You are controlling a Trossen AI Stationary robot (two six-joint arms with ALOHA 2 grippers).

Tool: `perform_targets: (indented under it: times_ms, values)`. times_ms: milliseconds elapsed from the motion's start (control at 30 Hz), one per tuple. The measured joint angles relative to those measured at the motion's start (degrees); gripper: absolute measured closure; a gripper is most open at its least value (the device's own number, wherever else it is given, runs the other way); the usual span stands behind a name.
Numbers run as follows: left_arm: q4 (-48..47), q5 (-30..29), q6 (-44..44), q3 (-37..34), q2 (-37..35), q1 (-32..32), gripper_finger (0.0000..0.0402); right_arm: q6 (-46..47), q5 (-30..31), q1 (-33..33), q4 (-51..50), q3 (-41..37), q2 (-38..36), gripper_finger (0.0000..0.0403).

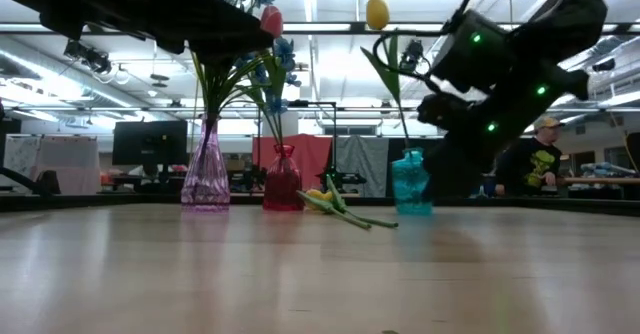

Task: Sort flowers into vase by color
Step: Adjust the blue vase, then put the yellow tulip into the blue vase

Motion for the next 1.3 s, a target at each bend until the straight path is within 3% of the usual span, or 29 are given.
perform_targets:
  times_ms: [133, 333, 533, 633, 800, 1033, 1300]
  values:
    - [-0.57, 0.01, -0.02, 0.00, -0.02, 0.00, 0.0238, -0.54, -0.64, -2.59, 3.22, 0.00, 2.46, 0.0206]
    - [-0.80, 0.00, -0.05, 0.00, -0.01, 0.00, 0.0238, 4.74, -7.81, -2.83, 7.58, 0.00, 1.65, 0.0206]
    - [-0.45, 0.00, -0.06, 0.00, -0.01, 0.02, 0.0238, 9.29, -4.93, 1.50, 21.04, 0.22, 2.40, 0.0206]
    - [-0.36, 0.02, -0.07, 0.00, -0.02, 0.02, 0.0238, 10.65, -2.00, 3.32, 22.85, 2.20, 4.44, 0.0210]
    - [-0.58, 0.01, -0.09, -0.02, -0.02, 0.02, 0.0238, 11.65, -1.12, 4.98, 20.90, 9.78, 10.39, 0.0223]
    - [-0.59, 0.00, -0.11, -0.02, -0.01, 0.02, 0.0238, 12.36, -3.30, 2.62, 2.90, 23.46, 18.20, 0.0239]
    - [-1.09, 0.02, -0.15, -0.02, -0.01, 0.00, 0.0238, 15.40, -10.51, -1.98, -0.32, 27.12, 23.41, 0.0241]
